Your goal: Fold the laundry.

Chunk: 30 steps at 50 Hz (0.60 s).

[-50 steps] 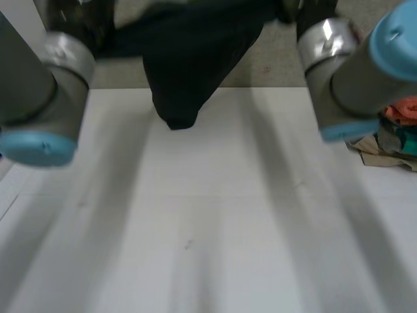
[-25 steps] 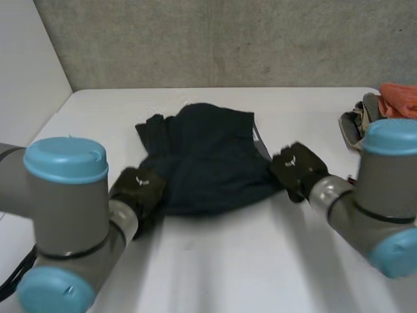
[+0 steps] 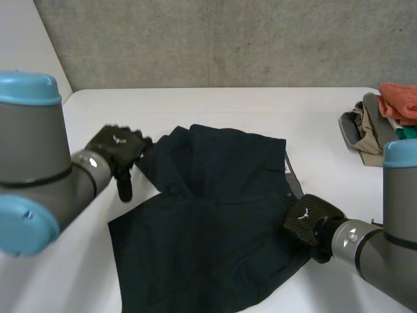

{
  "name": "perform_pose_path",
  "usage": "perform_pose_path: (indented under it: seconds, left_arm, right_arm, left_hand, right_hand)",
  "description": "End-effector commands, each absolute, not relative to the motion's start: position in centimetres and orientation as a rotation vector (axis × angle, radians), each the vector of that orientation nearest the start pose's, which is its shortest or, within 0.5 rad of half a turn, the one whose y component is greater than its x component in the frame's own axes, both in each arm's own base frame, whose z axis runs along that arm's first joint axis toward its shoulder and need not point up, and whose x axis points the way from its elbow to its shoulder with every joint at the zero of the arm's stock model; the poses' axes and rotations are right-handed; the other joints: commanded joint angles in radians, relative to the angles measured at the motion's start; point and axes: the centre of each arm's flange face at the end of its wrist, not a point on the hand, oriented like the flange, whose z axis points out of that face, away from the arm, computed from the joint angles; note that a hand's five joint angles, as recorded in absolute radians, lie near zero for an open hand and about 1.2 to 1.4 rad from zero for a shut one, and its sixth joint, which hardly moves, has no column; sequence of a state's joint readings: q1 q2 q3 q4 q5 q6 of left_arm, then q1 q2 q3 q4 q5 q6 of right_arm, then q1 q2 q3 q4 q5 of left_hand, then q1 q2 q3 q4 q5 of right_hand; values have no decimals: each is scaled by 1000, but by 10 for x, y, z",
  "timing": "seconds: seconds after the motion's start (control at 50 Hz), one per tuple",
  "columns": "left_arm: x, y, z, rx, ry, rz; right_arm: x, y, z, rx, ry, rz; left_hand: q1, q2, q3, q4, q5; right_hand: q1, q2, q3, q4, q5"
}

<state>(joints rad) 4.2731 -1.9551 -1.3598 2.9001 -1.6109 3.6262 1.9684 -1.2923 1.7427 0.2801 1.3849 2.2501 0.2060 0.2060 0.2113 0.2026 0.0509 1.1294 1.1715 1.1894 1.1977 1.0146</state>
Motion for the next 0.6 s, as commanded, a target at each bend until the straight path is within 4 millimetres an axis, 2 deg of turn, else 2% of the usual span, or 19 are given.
perform_pose_path:
  seconds: [0.02, 0.12, 0.26, 0.3, 0.32, 0.34, 0.38, 0.44, 0.5, 0.54, 0.6]
  left_arm:
    - [-281, -331, 189, 1353, 2180, -1734]
    - [-296, -366, 157, 1478, 2141, -1792]
    - [-308, -388, 129, 1563, 2071, -1781]
    - [-307, -391, 125, 1565, 2063, -1768]
    - [-306, -394, 121, 1565, 2065, -1748]
    - [-305, -395, 120, 1565, 2065, -1736]
    - [-304, -394, 122, 1552, 2071, -1702]
    - [-300, -394, 133, 1481, 2072, -1683]
    - [-291, -392, 148, 1327, 2079, -1624]
    - [-284, -385, 154, 1238, 2089, -1575]
    - [-283, -375, 156, 1211, 2097, -1538]
  right_arm:
    - [246, -186, 160, -1814, 2219, -1335]
    - [246, -189, 156, -1793, 2237, -1345]
    - [244, -187, 153, -1768, 2258, -1341]
    - [244, -188, 153, -1765, 2261, -1343]
    - [243, -188, 152, -1762, 2264, -1346]
    - [243, -188, 152, -1760, 2266, -1346]
    - [242, -189, 152, -1758, 2269, -1352]
    - [241, -191, 152, -1751, 2274, -1362]
    - [240, -194, 152, -1743, 2280, -1372]
    - [240, -194, 153, -1744, 2277, -1377]
    - [241, -194, 153, -1745, 2273, -1378]
  left_hand:
    - [116, 116, 111, 119, 96]
    - [204, 204, 199, 207, 185]
    - [225, 225, 219, 228, 205]
    - [309, 309, 304, 313, 290]
    - [537, 537, 531, 540, 517]
    - [693, 693, 688, 696, 673]
    - [1188, 1188, 1182, 1191, 1168]
    - [1190, 1190, 1185, 1194, 1171]
    - [1190, 1190, 1185, 1194, 1171]
    - [1190, 1190, 1185, 1194, 1171]
    - [1190, 1190, 1185, 1194, 1171]
  right_hand:
    - [267, 225, 207, 199, 207]
    - [267, 225, 207, 199, 207]
    - [267, 225, 207, 199, 207]
    - [267, 225, 207, 199, 207]
    - [267, 225, 207, 199, 207]
    - [267, 225, 207, 199, 207]
    - [267, 225, 207, 199, 207]
    - [267, 225, 207, 199, 207]
    - [267, 225, 207, 199, 207]
    - [267, 225, 207, 199, 207]
    - [267, 225, 207, 199, 207]
